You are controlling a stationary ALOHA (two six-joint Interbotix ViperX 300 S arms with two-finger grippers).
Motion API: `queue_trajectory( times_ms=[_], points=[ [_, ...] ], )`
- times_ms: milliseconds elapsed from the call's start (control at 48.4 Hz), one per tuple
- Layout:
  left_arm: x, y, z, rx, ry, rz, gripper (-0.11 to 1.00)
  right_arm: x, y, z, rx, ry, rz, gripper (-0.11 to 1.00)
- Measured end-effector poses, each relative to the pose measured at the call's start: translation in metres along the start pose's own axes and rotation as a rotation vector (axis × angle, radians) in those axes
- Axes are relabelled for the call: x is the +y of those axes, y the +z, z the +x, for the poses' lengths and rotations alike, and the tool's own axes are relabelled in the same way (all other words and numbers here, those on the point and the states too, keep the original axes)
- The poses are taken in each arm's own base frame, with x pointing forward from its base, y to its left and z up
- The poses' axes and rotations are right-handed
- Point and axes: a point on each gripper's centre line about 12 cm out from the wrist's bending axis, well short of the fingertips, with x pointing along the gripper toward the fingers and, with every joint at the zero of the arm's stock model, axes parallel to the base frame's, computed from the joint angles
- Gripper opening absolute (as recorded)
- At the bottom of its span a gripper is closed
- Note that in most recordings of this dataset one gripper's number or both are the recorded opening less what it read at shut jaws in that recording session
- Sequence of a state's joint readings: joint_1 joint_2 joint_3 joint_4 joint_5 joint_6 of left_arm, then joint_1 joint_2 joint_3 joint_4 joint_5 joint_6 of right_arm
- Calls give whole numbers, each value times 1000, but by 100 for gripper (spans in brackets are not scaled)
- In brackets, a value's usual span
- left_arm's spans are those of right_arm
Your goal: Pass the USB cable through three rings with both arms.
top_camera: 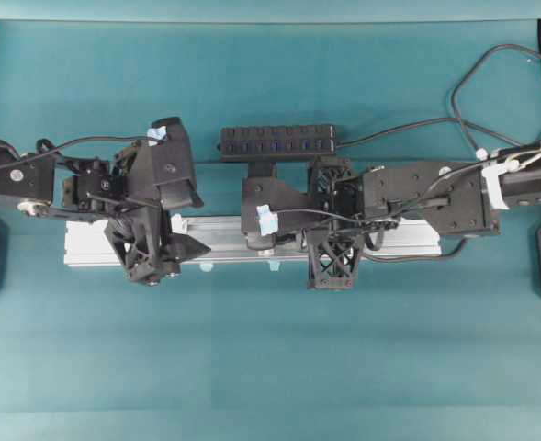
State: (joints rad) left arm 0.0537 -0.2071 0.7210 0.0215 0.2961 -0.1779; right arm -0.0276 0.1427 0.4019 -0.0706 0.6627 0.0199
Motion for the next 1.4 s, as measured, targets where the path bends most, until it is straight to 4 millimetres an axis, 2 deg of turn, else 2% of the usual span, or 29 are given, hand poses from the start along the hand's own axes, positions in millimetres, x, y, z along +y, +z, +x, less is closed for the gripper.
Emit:
queue_trajectory(
  times_ms=[227, 434, 558, 744, 992, 1405],
  points=[
    [0, 1, 0, -9, -1, -1, 91, 0, 3, 0, -28, 1, 0, -7],
    [-1, 6, 4, -91, -17, 8, 91, 0, 9, 1, -89, 2, 1, -7],
    [0, -1, 11, -125, -24, 8, 91, 0, 12, 2, -118, 11, 16, -7],
    [1, -11, 16, -119, -24, 7, 91, 0, 6, 4, -87, 25, 43, -7],
    [1, -11, 16, -122, -24, 5, 91, 1, -3, 6, -59, 26, 44, -7],
    [1, -11, 16, -125, -25, 5, 91, 1, 2, 9, -133, 27, 46, -8]
  ],
)
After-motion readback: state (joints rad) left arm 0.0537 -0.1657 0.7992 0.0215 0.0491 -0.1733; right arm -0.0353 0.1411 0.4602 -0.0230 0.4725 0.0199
